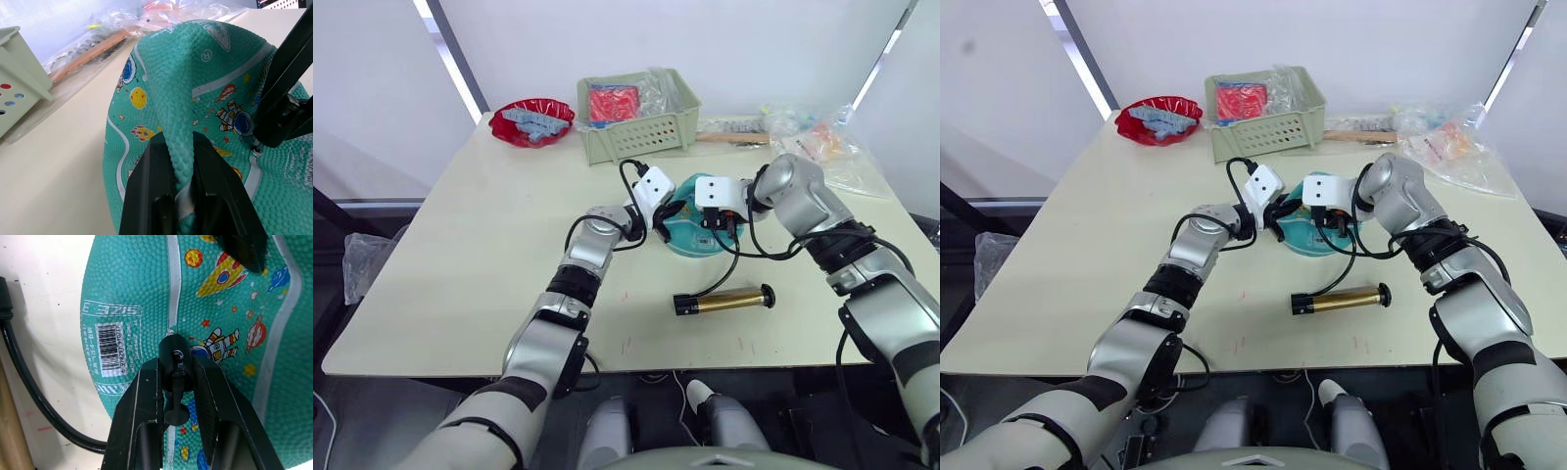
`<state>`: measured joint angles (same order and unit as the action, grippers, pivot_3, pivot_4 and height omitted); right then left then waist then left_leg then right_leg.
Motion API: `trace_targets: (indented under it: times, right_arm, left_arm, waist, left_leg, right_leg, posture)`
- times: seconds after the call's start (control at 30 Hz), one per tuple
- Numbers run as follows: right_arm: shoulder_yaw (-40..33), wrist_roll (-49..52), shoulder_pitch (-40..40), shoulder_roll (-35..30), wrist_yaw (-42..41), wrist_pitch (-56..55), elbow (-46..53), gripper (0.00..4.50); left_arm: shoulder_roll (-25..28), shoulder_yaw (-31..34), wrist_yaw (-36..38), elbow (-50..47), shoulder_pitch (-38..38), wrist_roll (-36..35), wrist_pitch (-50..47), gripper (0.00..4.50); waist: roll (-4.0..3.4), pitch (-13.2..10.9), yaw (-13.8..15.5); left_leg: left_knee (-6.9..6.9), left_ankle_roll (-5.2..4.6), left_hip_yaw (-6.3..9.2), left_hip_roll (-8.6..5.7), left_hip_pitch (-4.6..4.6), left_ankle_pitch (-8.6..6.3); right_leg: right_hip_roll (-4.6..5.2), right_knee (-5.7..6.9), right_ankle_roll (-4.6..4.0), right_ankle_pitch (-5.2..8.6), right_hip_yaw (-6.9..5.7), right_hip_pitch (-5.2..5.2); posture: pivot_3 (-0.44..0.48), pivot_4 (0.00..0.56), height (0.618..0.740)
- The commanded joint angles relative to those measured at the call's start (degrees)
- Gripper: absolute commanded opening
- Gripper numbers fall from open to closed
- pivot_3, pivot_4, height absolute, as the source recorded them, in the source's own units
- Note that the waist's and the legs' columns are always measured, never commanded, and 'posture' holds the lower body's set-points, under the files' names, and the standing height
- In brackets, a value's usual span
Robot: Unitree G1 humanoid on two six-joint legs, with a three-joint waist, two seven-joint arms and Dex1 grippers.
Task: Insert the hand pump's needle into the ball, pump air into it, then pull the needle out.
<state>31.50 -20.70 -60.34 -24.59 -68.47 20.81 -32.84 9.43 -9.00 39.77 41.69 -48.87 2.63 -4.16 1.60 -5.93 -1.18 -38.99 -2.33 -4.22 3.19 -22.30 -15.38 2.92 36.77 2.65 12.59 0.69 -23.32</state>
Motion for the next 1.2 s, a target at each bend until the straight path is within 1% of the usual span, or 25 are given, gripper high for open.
trace_targets:
  times: [0.03, 0.13, 0.2, 0.43, 0.5, 0.6, 0.77, 0.97, 1.17, 1.2]
  right_arm:
    - [4.07, -3.32, 4.0, 2.46, 2.24, -0.63, -7.51, 0.34]
    - [3.98, -4.21, 4.46, 4.01, 3.39, -1.35, -10.57, 0.34]
    - [3.88, -4.66, 4.61, 4.9, 4.23, -1.74, -12.69, 0.34]
    - [3.34, -5.58, 5.07, 8.57, 8.12, -1.53, -18.94, 0.34]
    - [2.99, -5.72, 5.29, 9.41, 8.96, -0.86, -19.68, 0.34]
    - [1.71, -5.36, 5.38, 10.41, 9.81, 0.94, -20.07, 0.34]
    - [-2.04, -3.62, 4.81, 12.03, 11.75, 5.2, -20.21, 0.34]
    - [-5.16, -1.88, 6.09, 10.52, 10.46, 5.22, -14.54, 0.34]
    - [-10.18, 2.46, 10.03, 6.03, 8.69, 3.67, -0.05, 0.34]
    - [-11.08, 3.13, 10.58, 5.3, 8.65, 4.32, 2.29, 0.34]
  left_arm:
    - [-1.54, -2.91, 1.52, 1.37, 2.38, 1.23, -1.91, 0.0]
    - [-1.54, -2.91, 1.45, 1.07, 2.67, 1.17, -2.18, 0.0]
    - [-1.65, -2.88, 1.34, 1.19, 2.65, 1.16, -2.2, 0.0]
    - [-1.76, -2.79, 1.05, 1.27, 2.8, 1.29, -2.28, 0.0]
    - [-1.74, -2.76, 1.02, 1.13, 2.93, 1.29, -2.3, 0.0]
    - [-1.73, -2.6, 0.9, 1.3, 2.9, 1.31, -2.25, 0.0]
    - [-1.86, -2.39, 0.89, 1.5, 2.95, 1.53, -2.1, 0.0]
    - [-2.01, -2.25, 0.87, 2.89, 2.34, 2.06, -1.34, 0.0]
    - [-1.62, -1.96, 0.83, 3.82, 1.97, 2.29, -0.45, 0.0]
    - [-1.58, -1.96, 0.84, 3.77, 2.06, 2.32, -0.38, 0.0]
  waist:
    - [0.09, 0.14, -0.04]
    - [0.14, 0.52, -0.21]
    - [0.08, 0.81, -0.57]
    - [0.29, 1.26, -1.13]
    - [0.39, 1.35, -1.17]
    - [0.41, 1.42, -1.25]
    - [0.43, 1.46, -1.33]
    - [0.39, 1.43, -1.28]
    - [0.04, 0.71, -0.99]
    - [-0.16, 0.55, -0.96]
  left_leg:
    - [0.15, 0.01, -0.05, 0.0, 0.24, 0.0]
    - [0.43, 0.01, -0.11, 0.0, 0.56, -0.01]
    - [0.55, 0.01, -0.09, 0.01, 0.63, -0.01]
    - [0.68, 0.06, 0.03, 0.11, 0.92, -0.03]
    - [0.83, 0.28, 0.03, 0.11, 1.23, -0.16]
    - [0.98, 0.32, 0.04, 0.1, 1.48, -0.18]
    - [1.11, 0.32, 0.07, 0.1, 1.58, -0.19]
    - [1.22, 0.33, 0.09, 0.06, 1.58, -0.19]
    - [1.25, 0.33, 0.09, -0.04, 1.36, -0.19]
    - [1.25, 0.33, 0.09, -0.08, 1.3, -0.19]
  right_leg:
    - [0.02, -0.02, -0.04, 0.03, 0.04, 0.15]
    - [0.08, -0.06, -0.13, 0.1, 0.07, 0.31]
    - [0.08, -0.06, -0.2, 0.15, 0.07, 0.31]
    - [0.17, -0.06, -0.3, 0.23, 0.01, 0.53]
    - [0.22, -0.06, -0.31, 0.3, 0.06, 0.75]
    - [0.28, -0.06, -0.33, 0.35, 0.15, 0.87]
    - [0.45, -0.06, -0.33, 0.37, 0.2, 0.87]
    - [0.54, -0.07, -0.3, 0.42, 0.19, 0.84]
    - [0.72, -0.12, -0.17, 0.49, 0.09, 0.71]
    - [0.81, -0.15, -0.16, 0.49, 0.04, 0.69]
  posture:
    - [0.0, 0.15, 0.738]
    - [0.0, 0.15, 0.738]
    - [0.0, 0.15, 0.738]
    - [0.0, 0.15, 0.738]
    - [0.0, 0.15, 0.738]
    - [0.0, 0.15, 0.738]
    - [0.0, 0.15, 0.738]
    - [0.0, 0.15, 0.738]
    - [0.0, 0.15, 0.738]
    - [0.0, 0.15, 0.738]
